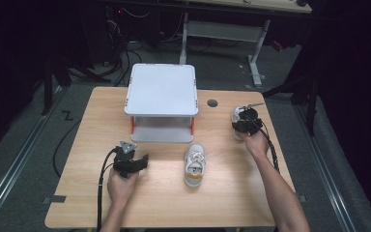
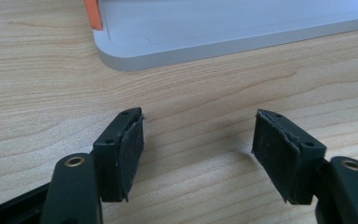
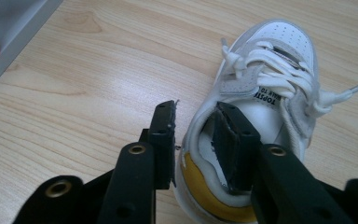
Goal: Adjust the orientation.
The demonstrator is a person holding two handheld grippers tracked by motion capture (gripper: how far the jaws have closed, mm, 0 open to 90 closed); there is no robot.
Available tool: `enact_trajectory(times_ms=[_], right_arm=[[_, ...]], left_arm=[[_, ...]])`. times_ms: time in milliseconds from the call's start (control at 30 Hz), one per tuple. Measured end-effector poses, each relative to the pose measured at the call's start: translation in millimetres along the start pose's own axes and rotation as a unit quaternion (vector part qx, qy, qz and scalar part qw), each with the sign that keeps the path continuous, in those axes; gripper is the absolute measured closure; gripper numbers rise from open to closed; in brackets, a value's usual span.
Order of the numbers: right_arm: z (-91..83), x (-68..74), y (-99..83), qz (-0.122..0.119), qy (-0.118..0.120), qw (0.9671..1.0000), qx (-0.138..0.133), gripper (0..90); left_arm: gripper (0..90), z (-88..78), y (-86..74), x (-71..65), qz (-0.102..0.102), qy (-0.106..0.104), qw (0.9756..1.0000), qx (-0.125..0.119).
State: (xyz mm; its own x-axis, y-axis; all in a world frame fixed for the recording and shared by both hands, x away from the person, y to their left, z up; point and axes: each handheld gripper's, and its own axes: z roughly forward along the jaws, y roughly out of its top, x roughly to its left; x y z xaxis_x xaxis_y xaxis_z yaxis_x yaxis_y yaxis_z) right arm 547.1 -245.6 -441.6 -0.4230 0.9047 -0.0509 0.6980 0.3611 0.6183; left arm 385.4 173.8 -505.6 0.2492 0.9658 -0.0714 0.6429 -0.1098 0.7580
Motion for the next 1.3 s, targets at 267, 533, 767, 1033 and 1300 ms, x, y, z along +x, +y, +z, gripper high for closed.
enact_trajectory(times_ms=[267, 533, 767, 1033, 1300], right_arm=[[2.1, -2.8, -0.5, -0.005, 0.008, 0.9997, 0.023, 73.6], [10.9, 0.7, 0.4, -0.02, -0.003, 0.9993, 0.032, 77.4], [10.9, 0.9, -2.0, -0.027, -0.008, 0.9995, 0.014, 80.2], [-3.5, -1.1, -0.6, -0.037, -0.011, 0.9993, -0.004, 81.3], [-21.9, -2.6, -3.3, -0.039, 0.0, 0.999, -0.024, 81.2]], left_arm=[[33.8, 0.3, 0.2, 1.2, -0.005, -0.003, 1.0, -0.002], [33.8, 0.0, 0.3, 1.8, -0.008, -0.004, 1.0, -0.001], [33.8, 0.1, 0.2, 2.3, -0.009, -0.005, 0.9999, -0.003], [33.8, 0.0, 0.3, 2.9, -0.011, -0.007, 0.9999, -0.002], [33.8, 0.0, 0.3, 2.9, -0.011, -0.007, 0.9999, -0.002]])
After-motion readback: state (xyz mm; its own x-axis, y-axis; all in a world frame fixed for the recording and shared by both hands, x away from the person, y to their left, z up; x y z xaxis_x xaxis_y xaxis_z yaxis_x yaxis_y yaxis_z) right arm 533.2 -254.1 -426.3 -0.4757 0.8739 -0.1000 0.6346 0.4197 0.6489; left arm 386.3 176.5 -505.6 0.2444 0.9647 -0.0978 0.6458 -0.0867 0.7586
